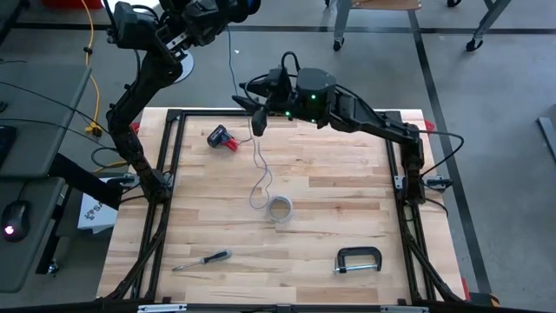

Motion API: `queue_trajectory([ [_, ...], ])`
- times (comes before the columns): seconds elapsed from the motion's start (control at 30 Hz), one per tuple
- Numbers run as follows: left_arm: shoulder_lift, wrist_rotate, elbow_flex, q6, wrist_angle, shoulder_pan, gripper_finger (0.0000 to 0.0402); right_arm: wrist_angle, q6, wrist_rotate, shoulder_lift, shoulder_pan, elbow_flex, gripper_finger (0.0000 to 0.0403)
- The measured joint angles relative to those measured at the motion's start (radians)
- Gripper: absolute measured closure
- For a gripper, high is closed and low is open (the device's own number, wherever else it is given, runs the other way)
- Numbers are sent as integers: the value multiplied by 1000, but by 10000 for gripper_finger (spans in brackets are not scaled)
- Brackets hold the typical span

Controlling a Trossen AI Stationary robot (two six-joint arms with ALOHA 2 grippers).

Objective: Coil cords
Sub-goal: Coil the blue wire on the spool

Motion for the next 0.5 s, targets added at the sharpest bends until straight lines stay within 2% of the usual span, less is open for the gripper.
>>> queue_trajectory([
  [0.5,1,-3,0,24,-1,0,401,3,46,-32,21,-5,1,230],
])
